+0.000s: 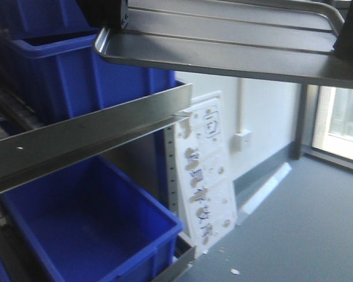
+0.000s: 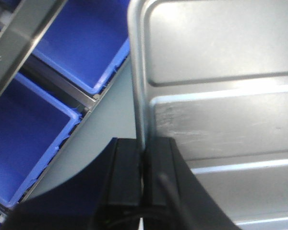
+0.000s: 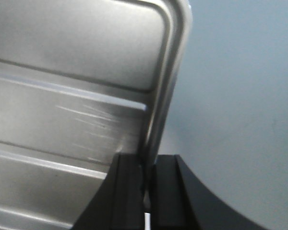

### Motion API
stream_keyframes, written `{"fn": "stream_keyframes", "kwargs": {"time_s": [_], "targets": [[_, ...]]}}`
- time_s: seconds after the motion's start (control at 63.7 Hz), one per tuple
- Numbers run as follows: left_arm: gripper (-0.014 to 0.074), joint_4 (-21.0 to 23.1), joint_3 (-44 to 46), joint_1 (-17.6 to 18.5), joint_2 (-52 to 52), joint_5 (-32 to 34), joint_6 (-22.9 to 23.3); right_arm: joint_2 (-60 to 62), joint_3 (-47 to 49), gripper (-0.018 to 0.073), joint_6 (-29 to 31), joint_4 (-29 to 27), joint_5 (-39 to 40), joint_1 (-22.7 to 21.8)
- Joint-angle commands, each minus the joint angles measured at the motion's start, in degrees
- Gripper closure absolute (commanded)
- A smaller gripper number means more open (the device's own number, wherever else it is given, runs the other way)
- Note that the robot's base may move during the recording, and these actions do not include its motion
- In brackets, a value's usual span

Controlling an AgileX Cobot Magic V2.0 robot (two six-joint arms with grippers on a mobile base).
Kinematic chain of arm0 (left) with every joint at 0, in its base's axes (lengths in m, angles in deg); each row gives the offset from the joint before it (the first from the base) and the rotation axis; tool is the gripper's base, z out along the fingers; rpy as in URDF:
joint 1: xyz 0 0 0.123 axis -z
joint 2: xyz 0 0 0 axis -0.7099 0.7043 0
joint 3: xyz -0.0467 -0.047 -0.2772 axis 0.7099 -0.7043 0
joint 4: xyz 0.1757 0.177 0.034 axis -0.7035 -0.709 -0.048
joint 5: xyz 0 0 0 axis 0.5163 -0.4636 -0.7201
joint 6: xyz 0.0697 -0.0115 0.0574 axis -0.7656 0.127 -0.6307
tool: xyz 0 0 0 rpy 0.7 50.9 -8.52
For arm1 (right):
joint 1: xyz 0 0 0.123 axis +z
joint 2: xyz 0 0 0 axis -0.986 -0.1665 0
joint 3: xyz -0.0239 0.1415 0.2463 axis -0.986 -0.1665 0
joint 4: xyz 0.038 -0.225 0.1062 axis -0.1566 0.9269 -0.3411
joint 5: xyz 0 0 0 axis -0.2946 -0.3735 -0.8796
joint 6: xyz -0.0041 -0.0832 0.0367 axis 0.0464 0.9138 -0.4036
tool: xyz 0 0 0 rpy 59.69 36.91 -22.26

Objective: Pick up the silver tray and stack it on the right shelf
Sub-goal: 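Carry the silver tray above the larger grey-green tray on the shelf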

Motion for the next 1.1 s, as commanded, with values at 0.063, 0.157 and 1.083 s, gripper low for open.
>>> {"fn": "stream_keyframes", "kwargs": {"time_s": [0.063, 0.157, 1.083], "targets": [[0.0689, 0.14, 1.80, 0.97, -2.59, -1.03, -1.66, 1.64, 2.33, 0.0502, 1.74, -1.19, 4.76, 0.16], [0.0689, 0.14, 1.80, 0.97, -2.59, -1.03, -1.66, 1.64, 2.33, 0.0502, 1.74, -1.19, 4.76, 0.16], [0.0689, 0.14, 1.80, 0.97, -2.59, -1.03, -1.66, 1.64, 2.33, 0.0502, 1.74, -1.19, 4.76, 0.16]]}}
